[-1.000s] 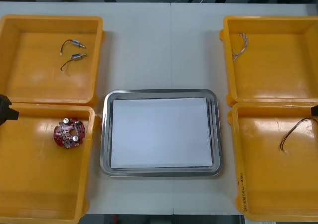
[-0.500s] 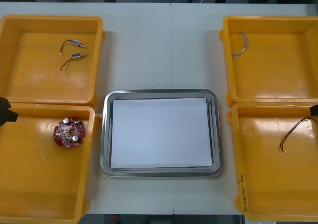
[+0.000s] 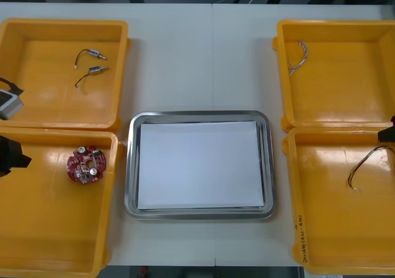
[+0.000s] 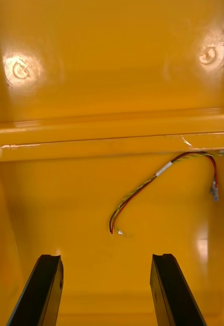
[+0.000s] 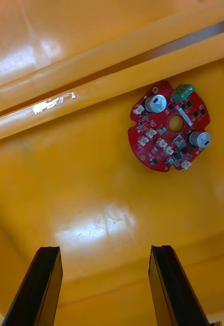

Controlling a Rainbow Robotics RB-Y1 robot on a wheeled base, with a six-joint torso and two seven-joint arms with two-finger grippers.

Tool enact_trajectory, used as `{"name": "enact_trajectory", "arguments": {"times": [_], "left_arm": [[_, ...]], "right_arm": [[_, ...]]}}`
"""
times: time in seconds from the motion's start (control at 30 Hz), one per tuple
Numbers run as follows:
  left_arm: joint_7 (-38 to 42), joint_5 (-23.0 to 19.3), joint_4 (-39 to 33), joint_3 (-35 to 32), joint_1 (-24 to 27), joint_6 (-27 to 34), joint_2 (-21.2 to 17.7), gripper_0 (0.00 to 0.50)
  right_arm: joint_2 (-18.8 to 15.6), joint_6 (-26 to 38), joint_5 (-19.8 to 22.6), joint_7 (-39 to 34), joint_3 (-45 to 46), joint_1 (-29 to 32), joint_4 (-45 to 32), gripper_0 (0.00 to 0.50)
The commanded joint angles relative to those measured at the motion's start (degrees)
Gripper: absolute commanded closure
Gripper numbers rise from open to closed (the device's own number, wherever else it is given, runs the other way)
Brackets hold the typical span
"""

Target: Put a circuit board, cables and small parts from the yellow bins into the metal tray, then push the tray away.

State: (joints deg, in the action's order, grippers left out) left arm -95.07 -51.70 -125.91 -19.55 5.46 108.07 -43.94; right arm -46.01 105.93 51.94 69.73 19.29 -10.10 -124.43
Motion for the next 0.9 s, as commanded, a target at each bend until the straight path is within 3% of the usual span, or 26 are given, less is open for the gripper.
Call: {"name": "enact_trajectory", "arguments": {"times": [0.03, 0.37, 0.9], "left_arm": [[-9.2, -1.7, -3.1, 0.6, -3.4, -4.0, -2.6, 0.000], [-14.4, -3.7, -3.1, 4.5, -5.9, -13.2, -3.4, 0.000], [-19.1, -5.6, -3.0, 13.3, -6.8, -26.1, -8.6, 0.000]], "right_arm": [[0.3, -4.3, 0.1, 0.5, -2.7, 2.2, 1.2, 0.000], [0.3, -14.2, -1.7, 1.9, -6.9, 9.1, 2.3, 0.000], [0.4, -24.7, -6.6, 4.5, -14.5, 9.7, 10.3, 0.000]]}}
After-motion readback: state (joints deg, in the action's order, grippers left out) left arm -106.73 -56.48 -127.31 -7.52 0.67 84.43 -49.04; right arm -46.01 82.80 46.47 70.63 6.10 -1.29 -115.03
